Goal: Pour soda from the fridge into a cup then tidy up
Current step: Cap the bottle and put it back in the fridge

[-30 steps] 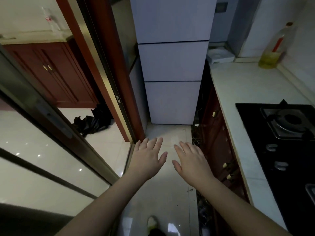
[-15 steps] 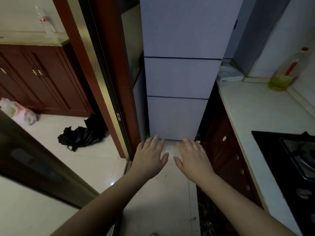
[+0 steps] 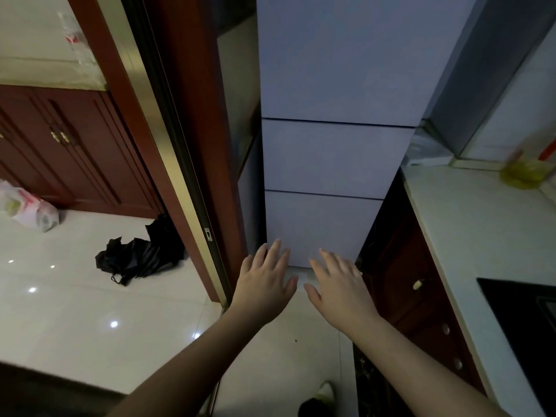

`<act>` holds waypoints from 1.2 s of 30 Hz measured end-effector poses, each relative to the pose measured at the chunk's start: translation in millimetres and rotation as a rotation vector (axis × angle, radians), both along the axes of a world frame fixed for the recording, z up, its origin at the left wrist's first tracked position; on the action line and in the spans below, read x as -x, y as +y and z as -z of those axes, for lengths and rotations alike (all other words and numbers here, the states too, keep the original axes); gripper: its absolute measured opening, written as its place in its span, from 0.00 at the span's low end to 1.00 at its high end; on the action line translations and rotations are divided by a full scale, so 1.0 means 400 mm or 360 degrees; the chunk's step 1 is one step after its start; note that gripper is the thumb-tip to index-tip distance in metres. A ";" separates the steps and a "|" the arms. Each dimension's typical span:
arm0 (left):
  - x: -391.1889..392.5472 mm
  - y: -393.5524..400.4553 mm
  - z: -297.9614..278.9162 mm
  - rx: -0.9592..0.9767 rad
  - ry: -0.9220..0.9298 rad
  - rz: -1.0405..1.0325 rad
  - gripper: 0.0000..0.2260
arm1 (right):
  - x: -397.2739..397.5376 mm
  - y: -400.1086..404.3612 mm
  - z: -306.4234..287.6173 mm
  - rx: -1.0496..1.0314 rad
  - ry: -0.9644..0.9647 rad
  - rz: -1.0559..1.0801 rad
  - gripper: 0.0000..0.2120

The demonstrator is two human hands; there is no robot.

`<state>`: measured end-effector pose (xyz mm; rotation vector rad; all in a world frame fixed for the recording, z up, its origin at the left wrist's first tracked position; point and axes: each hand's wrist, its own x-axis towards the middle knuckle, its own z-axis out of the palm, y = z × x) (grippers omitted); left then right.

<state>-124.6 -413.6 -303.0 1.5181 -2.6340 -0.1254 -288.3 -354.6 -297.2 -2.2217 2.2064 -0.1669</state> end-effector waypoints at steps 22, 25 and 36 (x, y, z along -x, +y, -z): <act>0.236 -0.567 -0.032 0.0077 -0.0121 -0.0245 0.28 | 0.267 -0.664 -0.032 0.0054 -0.0035 -0.0265 0.29; 0.242 -0.639 -0.040 0.0052 -0.0053 -0.0285 0.27 | 0.268 -0.743 -0.048 0.0105 -0.0030 -0.0288 0.29; 0.221 -0.958 -0.116 0.0318 0.0202 -0.0228 0.25 | 0.209 -1.040 -0.139 0.0263 0.0056 -0.0258 0.24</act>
